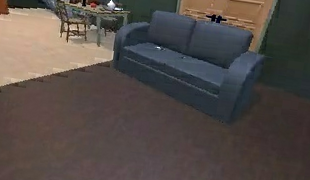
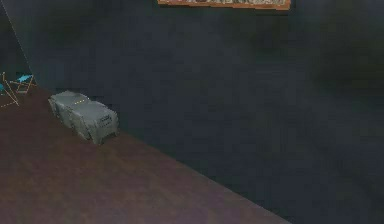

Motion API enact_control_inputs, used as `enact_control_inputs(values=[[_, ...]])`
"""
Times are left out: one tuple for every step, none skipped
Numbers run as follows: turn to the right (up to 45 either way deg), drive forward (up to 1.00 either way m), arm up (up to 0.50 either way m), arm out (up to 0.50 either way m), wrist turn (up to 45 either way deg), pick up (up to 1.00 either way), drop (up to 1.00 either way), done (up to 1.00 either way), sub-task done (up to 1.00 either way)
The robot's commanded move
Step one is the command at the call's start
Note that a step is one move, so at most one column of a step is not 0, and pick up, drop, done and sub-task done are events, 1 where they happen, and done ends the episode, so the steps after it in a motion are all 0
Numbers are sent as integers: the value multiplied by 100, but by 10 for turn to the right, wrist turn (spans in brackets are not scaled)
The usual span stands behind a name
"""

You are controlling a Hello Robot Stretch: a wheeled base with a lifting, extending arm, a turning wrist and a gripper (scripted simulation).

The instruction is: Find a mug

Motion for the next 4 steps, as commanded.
enact_control_inputs(values=[[0,10,0,0,0,0,0,0,0],[-150,0,0,0,0,0,0,0,0],[0,60,0,0,0,0,0,0,0],[-180,0,0,0,0,0,0,0,0]])
